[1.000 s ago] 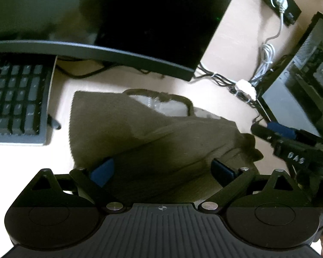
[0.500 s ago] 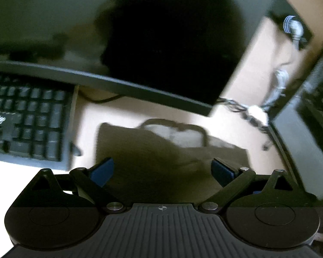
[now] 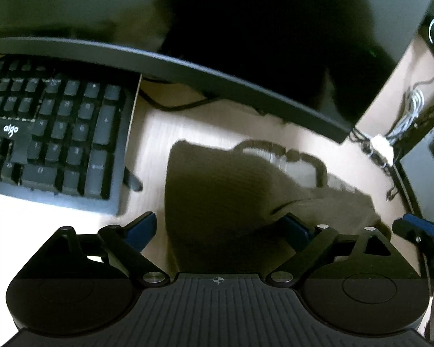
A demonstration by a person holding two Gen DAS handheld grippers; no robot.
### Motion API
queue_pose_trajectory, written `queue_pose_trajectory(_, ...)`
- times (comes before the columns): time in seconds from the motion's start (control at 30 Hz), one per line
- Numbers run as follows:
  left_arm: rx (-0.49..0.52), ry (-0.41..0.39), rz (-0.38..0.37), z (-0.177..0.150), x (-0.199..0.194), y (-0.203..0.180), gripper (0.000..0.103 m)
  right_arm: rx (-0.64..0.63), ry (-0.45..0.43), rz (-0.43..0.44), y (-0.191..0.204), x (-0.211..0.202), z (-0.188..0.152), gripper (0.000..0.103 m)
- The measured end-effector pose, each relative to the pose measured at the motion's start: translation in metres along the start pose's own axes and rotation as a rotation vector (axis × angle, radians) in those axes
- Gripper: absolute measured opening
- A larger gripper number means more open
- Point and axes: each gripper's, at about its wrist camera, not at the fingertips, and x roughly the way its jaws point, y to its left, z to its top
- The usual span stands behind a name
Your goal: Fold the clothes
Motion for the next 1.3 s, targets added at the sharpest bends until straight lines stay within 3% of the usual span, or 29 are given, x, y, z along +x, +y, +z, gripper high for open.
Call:
queue_pose_trajectory(0.3, -0.094, 0.001, -0.027, 0.023, 0.021, 0.011, 0.087, 0.266, 0.138, 0.009, -0.060, 0.074, 0.013, 0.054)
queue_pose_trajectory(0.33, -0.096, 0.002, -0.022, 0.024, 0.024, 0.011, 0.079, 0.276, 0.143, 0.015, -0.060, 0.081, 0.012, 0.054)
queue_pose_trajectory(0.37, -0.089, 0.006, -0.017, 0.024, 0.027, 0.010, 0.063, 0.262, 0.135, 0.024, -0.056, 0.083, 0.012, 0.052)
queue_pose_trajectory(0.4, -0.072, 0.010, -0.010, 0.023, 0.030, 0.009, 0.053, 0.247, 0.134, 0.037, -0.051, 0.086, 0.013, 0.032)
queue_pose_trajectory(0.43, -0.052, 0.013, -0.001, 0.023, 0.031, 0.007, 0.034, 0.230, 0.146, 0.055, -0.045, 0.088, 0.013, 0.018)
queue_pose_trajectory(0.47, -0.041, 0.016, 0.002, 0.023, 0.031, 0.006, 0.021, 0.218, 0.158, 0.066, -0.039, 0.089, 0.014, 0.011)
queue_pose_trajectory(0.57, -0.022, -0.017, -0.045, 0.019, 0.006, 0.006, 0.016, 0.155, 0.113, 0.080, -0.027, 0.062, 0.019, 0.008)
queue_pose_trajectory(0.7, 0.079, -0.090, -0.149, 0.000, -0.062, -0.001, 0.015, 0.105, 0.016, 0.136, -0.023, -0.015, 0.022, 0.006)
queue_pose_trajectory(0.77, 0.121, -0.100, -0.188, -0.019, -0.091, -0.001, 0.015, 0.065, 0.011, 0.153, -0.019, -0.057, 0.012, 0.005)
queue_pose_trajectory(0.9, 0.157, -0.053, -0.197, -0.070, -0.123, 0.014, 0.015, 0.018, 0.102, 0.147, -0.006, -0.105, -0.039, 0.004)
queue_pose_trajectory(1.0, 0.155, 0.021, -0.199, -0.101, -0.126, 0.033, 0.017, 0.053, 0.227, 0.100, 0.004, -0.107, -0.087, 0.005)
queue_pose_trajectory(1.1, 0.182, 0.079, -0.216, -0.122, -0.135, 0.046, 0.020, 0.062, 0.295, 0.049, 0.011, -0.103, -0.121, 0.005)
queue_pose_trajectory(1.13, 0.201, 0.089, -0.226, -0.126, -0.141, 0.048, 0.023, 0.060, 0.308, 0.046, 0.011, -0.106, -0.127, 0.005)
queue_pose_trajectory(1.2, 0.214, 0.102, -0.262, -0.130, -0.155, 0.056, 0.040, 0.056, 0.304, 0.047, 0.008, -0.118, -0.130, 0.009)
queue_pose_trajectory(1.23, 0.203, 0.104, -0.289, -0.130, -0.161, 0.062, 0.057, 0.054, 0.295, 0.050, 0.005, -0.125, -0.129, 0.013)
queue_pose_trajectory(1.3, 0.140, 0.109, -0.323, -0.125, -0.160, 0.067, 0.067, 0.056, 0.260, 0.050, -0.002, -0.140, -0.125, 0.040)
